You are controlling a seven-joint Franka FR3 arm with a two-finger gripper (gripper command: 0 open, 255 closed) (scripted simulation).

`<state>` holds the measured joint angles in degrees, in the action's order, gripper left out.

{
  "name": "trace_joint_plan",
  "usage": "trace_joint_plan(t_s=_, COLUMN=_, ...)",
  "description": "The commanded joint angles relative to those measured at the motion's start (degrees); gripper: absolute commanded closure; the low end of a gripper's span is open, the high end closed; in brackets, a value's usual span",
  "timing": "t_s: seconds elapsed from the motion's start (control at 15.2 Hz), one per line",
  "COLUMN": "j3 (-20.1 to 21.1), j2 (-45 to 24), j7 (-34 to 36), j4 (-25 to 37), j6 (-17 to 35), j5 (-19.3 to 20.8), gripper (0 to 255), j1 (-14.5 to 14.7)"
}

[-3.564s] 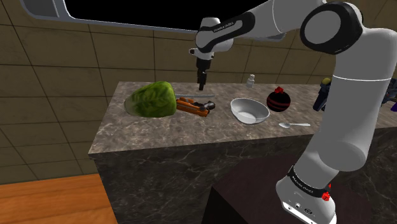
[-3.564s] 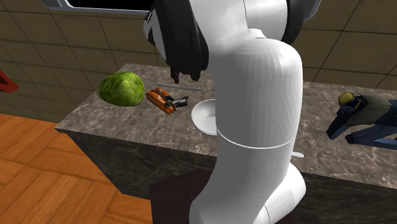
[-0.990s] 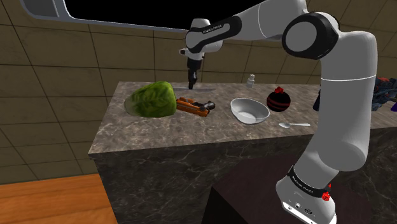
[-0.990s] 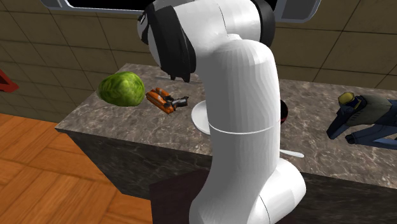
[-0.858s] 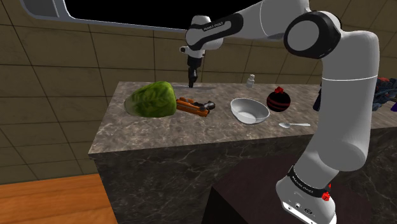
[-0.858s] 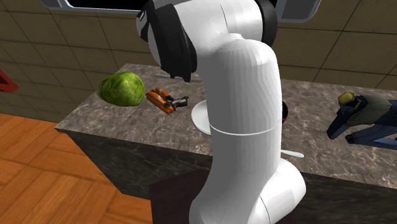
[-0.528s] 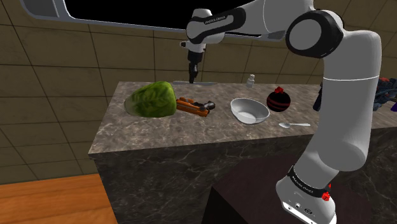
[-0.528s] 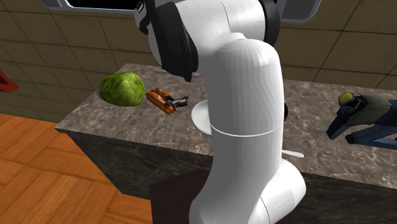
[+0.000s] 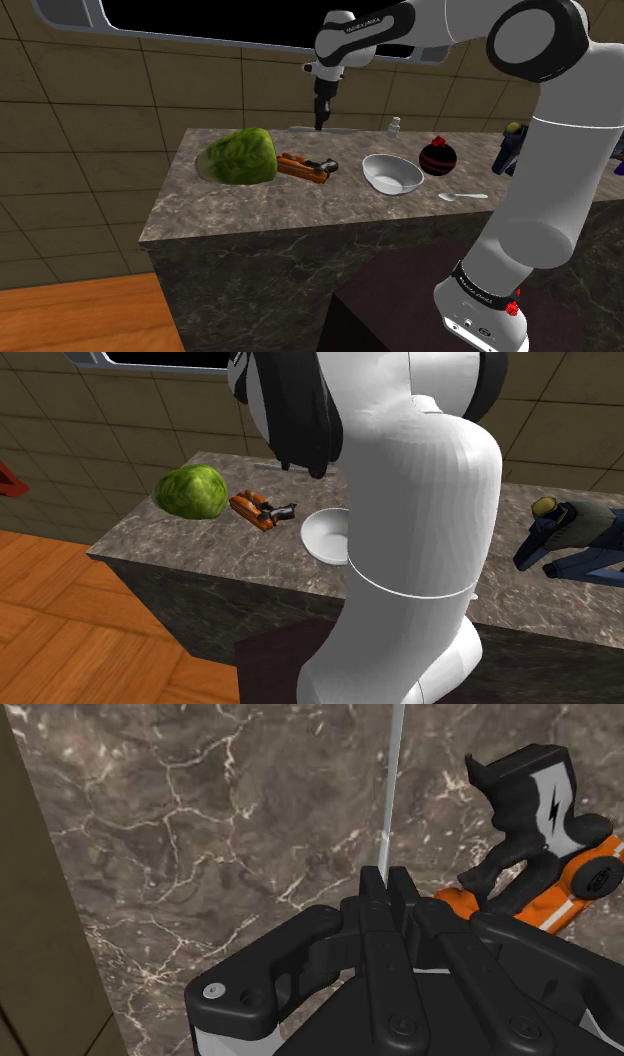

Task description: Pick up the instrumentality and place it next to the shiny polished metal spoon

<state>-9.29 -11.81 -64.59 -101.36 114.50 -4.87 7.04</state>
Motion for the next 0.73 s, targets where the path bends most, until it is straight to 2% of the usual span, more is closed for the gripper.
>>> trace_joint_plan(t_s=0.0, j3=-0.5, j2=4.9, j7=-0.8, j4=-6.1, j6=1.2, j5=0.7, gripper=255, j1=-0.3)
trace_joint_plan(t_s=0.66, j3=-4.4, j2=22.7, j7=-6.9, j4=-26.4, j6=3.8, j5=4.6, gripper=255, j1=-4.3)
